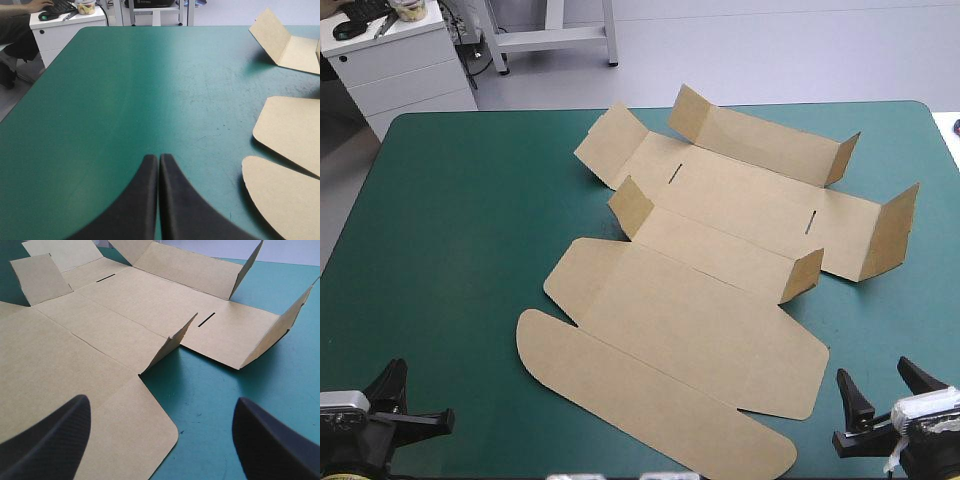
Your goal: Fold the box
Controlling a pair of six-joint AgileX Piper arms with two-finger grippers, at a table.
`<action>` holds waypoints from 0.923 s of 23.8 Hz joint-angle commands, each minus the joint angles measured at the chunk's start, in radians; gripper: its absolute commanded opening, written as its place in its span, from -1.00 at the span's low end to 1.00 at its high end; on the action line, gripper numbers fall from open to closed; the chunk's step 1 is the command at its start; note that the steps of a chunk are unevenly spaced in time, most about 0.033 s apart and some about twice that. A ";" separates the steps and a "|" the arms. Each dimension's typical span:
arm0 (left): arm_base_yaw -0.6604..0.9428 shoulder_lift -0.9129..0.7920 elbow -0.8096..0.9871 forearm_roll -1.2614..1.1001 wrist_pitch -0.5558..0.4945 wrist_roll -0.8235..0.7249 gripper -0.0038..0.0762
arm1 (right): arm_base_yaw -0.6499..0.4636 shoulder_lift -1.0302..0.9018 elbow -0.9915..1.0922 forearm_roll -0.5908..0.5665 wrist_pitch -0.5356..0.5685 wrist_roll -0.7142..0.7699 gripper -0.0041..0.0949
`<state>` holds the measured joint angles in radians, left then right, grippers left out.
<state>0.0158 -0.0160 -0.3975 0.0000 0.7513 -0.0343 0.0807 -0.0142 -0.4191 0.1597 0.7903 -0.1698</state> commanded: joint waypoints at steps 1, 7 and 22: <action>-0.006 -0.013 -0.032 0.000 -0.076 -0.003 -0.93 | 0.004 0.007 -0.033 0.000 -0.075 0.009 0.57; -0.006 -0.013 -0.032 0.000 -0.076 -0.003 -0.93 | 0.004 0.055 -0.036 -0.005 -0.070 0.162 0.57; -0.006 -0.013 -0.032 0.000 -0.076 -0.003 -0.93 | 0.002 0.931 -0.477 0.005 0.052 0.407 0.54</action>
<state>0.0158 -0.0160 -0.3975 0.0000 0.7523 -0.0343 0.0807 0.8286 -0.8212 0.1536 0.8946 0.2305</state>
